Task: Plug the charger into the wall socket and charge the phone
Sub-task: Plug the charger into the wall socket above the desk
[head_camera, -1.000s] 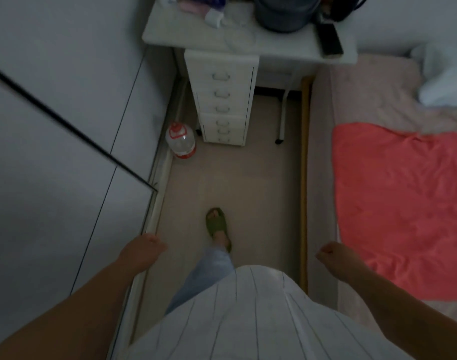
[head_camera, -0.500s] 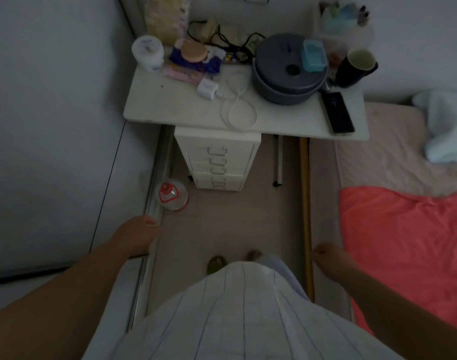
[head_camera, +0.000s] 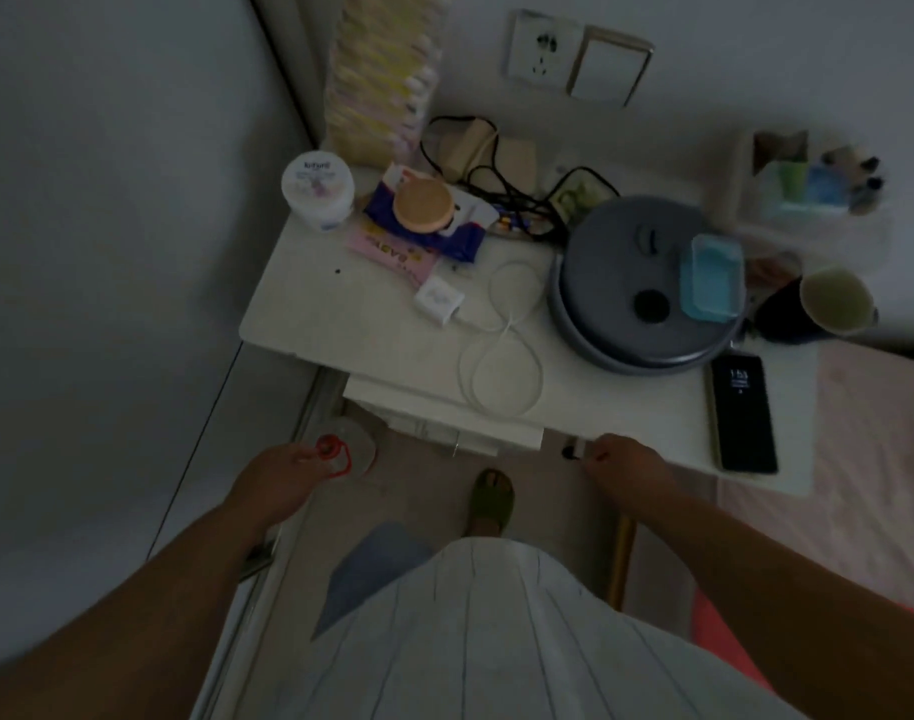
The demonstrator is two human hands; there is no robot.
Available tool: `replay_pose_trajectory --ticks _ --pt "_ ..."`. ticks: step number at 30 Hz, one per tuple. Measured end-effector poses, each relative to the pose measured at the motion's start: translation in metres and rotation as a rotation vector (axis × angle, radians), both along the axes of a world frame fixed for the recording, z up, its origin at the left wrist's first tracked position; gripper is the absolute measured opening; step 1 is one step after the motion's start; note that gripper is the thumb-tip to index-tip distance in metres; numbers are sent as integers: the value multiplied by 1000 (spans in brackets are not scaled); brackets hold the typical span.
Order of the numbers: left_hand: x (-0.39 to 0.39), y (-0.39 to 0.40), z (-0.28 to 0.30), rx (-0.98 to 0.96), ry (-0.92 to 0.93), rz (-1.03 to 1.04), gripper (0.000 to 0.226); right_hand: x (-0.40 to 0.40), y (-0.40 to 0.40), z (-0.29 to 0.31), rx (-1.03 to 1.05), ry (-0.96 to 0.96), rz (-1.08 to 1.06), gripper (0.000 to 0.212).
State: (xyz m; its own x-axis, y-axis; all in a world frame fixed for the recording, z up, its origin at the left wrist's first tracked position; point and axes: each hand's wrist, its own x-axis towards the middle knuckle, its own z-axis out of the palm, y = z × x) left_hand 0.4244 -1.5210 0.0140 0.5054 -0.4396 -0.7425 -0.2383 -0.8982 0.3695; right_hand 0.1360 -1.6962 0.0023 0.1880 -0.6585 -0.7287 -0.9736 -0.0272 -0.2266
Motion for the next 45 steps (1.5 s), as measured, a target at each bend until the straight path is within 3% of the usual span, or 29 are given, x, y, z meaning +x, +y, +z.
replay_pose_trajectory --ticks 4,10,16,22,24,30,38,41,45 --pt "15 -52 -1 -67 12 48 41 37 -39 -2 1 -128 -43 33" --pt "43 -128 -11 -108 74 -52 60 112 -65 -7 -15 -216 -15 38" --pt "62 -177 -35 -107 166 -90 50 187 -81 -21 -97 -242 -31 62" --pt "66 -207 -56 -84 309 -16 37 235 -92 -47 -152 -127 116 88" --pt "65 -212 -60 -90 368 24 24 240 -92 -52 -166 -88 150 80" --pt "63 -217 -58 -108 500 225 28 244 -87 -46 -199 -129 73 71" --pt "68 -229 -23 -337 531 218 9 245 -89 -4 -272 -374 -224 60" --pt "74 -247 -1 -422 532 110 11 240 -104 18 -164 -527 -432 54" --pt "73 -276 23 -492 532 17 7 227 -126 46 -57 -696 -617 28"
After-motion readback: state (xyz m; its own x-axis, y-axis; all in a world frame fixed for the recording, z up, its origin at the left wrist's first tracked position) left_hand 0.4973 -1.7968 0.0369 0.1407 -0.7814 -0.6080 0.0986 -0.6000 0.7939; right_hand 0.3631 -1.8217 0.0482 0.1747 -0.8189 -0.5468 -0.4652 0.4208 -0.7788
